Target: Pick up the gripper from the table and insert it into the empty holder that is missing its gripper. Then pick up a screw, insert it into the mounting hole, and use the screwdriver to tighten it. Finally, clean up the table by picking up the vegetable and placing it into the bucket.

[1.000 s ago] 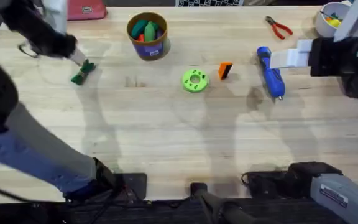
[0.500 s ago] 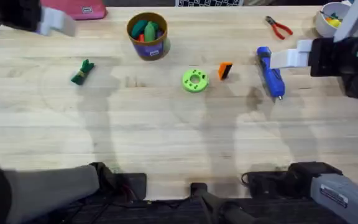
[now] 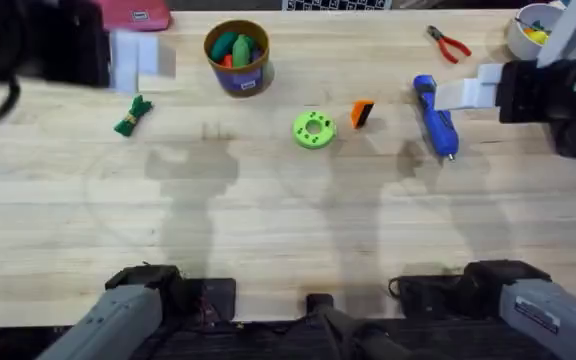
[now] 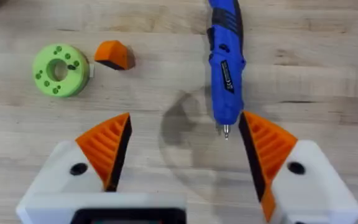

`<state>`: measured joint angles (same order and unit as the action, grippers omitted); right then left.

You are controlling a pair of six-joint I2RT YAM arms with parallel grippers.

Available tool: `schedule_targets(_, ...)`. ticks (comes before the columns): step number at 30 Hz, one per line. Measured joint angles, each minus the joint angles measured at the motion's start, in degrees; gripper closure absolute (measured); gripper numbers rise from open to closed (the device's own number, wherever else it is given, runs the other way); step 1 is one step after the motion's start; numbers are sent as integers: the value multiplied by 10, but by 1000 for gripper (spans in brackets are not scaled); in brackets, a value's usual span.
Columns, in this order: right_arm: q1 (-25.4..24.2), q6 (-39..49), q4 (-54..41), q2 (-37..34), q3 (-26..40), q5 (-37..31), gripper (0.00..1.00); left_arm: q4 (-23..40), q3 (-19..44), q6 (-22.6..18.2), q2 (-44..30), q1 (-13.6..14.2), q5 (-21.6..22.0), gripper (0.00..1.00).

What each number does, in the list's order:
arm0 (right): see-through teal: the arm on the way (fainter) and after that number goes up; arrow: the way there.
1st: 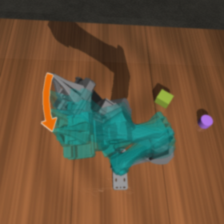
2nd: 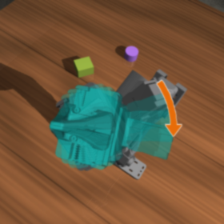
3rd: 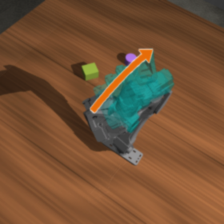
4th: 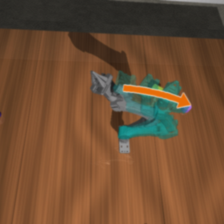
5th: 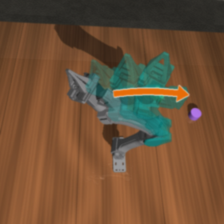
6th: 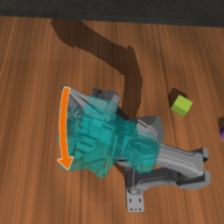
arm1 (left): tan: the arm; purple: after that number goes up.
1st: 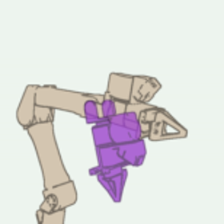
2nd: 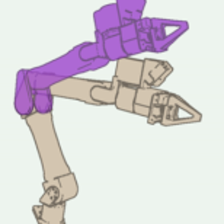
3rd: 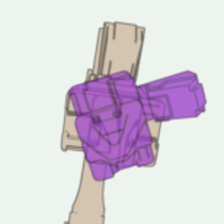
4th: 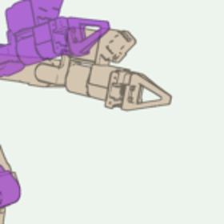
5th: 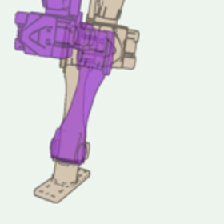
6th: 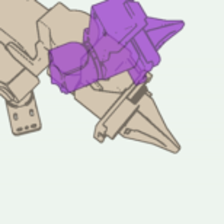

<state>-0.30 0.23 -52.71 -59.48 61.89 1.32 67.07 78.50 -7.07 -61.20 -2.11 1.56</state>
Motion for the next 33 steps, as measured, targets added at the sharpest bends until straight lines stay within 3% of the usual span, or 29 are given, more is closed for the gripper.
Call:
schedule_targets(6,0,0,0,0,0,0,7,-7,-75,29,101,0,-4,12)
schedule_targets(13,0,0,0,0,0,0,8,-5,-78,40,142,0,-5,13)
schedule_targets(17,0,0,0,0,0,0,7,35,-78,42,143,0,-5,13)
schedule_targets(26,0,0,0,0,0,0,8,205,-79,44,143,0,-12,13)
schedule_targets(30,0,0,0,0,0,0,7,193,-80,44,143,0,-34,13)
schedule_targets(33,0,0,0,0,0,0,8,139,-99,45,157,0,-43,13)
